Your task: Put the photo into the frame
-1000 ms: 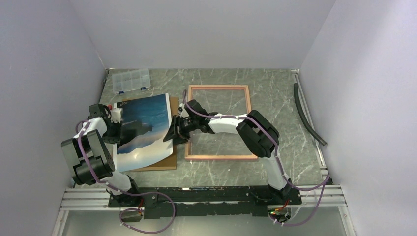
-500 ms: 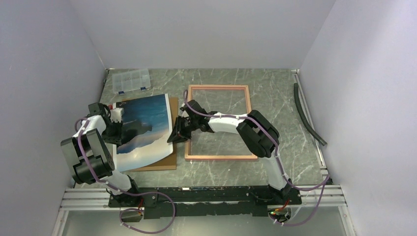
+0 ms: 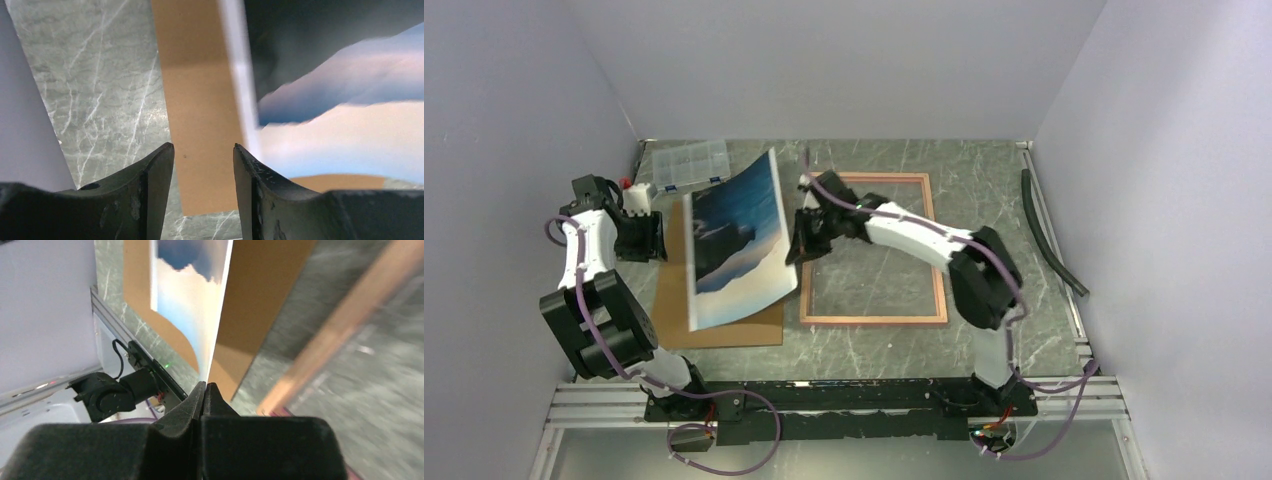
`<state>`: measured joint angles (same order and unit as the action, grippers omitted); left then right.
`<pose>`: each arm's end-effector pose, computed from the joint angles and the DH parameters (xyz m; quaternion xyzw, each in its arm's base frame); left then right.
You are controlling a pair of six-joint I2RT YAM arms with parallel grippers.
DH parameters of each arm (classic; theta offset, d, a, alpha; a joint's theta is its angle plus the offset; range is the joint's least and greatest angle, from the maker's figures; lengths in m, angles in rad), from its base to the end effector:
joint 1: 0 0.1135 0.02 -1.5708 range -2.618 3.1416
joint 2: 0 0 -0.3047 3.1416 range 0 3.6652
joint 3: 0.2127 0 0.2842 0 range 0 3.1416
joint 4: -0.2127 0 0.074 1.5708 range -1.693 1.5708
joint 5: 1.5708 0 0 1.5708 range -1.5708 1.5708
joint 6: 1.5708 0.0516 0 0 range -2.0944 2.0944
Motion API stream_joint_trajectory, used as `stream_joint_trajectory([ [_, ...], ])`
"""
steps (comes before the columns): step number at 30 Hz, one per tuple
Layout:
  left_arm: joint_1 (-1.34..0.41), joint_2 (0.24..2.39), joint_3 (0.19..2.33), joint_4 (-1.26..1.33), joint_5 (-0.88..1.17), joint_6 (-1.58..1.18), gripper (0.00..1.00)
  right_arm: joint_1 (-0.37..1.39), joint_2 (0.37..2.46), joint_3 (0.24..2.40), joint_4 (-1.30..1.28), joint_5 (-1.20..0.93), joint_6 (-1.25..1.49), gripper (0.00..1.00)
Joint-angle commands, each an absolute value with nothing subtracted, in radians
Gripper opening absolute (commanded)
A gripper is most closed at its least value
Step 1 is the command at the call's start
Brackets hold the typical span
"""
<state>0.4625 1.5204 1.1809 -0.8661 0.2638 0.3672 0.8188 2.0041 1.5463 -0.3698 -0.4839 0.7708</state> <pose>0.3020 0.1356 0.2662 -0.0226 0.9749 -0.0458 0.2169 0.3272 0.3849 0.2330 -0.1087 0.9023 0.4080 0.0876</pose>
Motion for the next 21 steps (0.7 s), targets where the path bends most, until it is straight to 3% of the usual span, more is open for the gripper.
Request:
stream_joint_trajectory([
  [1,0.466,1.469,1.262,-0.97,0.353,0.341,0.53,0.713,1.764,1.645,-0.675,-0.293,0.494,0.0],
  [7,0.461,1.46,1.269,-0.978,0.383,0.344,0.52,0.583,1.553,1.756,-1.042,0.025,0.297,0.0],
  [13,0.434,1.478,1.261,-0.967,0.381,0.334,0.52,0.584,1.482,2.001,-1.324,0.389,0.226,0.0],
  [21,0.388,1.494,1.257,-0.96,0.348,0.319,0.52,0.85,1.648,2.094,-1.457,0.634,0.273,0.0],
])
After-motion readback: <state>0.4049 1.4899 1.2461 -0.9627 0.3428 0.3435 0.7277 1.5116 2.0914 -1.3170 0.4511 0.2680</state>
